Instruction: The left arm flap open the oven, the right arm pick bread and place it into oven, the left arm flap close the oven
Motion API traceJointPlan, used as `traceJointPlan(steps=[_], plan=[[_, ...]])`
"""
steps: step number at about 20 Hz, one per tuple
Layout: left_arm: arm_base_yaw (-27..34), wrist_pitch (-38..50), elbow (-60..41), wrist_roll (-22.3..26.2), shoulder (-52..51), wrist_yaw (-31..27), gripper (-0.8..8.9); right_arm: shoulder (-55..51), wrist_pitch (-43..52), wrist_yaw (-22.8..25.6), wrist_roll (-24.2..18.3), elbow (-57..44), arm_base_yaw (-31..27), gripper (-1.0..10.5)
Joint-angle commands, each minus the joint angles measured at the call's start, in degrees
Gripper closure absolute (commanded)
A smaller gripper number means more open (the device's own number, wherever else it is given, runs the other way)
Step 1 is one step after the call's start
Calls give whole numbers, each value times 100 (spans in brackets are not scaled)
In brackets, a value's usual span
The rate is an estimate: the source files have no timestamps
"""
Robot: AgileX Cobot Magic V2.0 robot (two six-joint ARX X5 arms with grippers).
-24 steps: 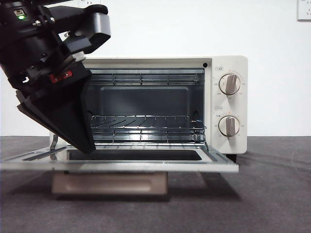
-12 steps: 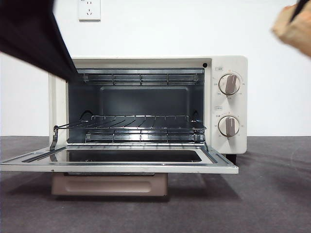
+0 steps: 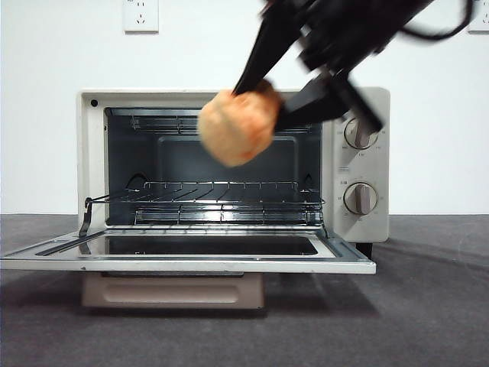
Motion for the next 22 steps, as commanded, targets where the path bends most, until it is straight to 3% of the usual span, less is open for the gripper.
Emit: traceJointPlan(steps=[1, 7, 15, 18, 22], plan=[[-52, -28, 33, -57, -219, -131, 804, 492, 780, 350, 636, 87, 35, 807], [-48, -291, 33, -170, -474, -188, 804, 1300, 2059, 1045, 1602, 87, 33, 807], [-48, -487, 33, -184, -474, -188, 804, 1478, 2621, 2107, 1899, 87, 28, 807], [-48, -522, 33, -186, -474, -186, 804, 1478, 2618, 2212, 1897, 87, 28, 804], [-48, -525, 33, -186, -474, -184, 804, 1478, 2625, 2441, 1895, 87, 92, 621]])
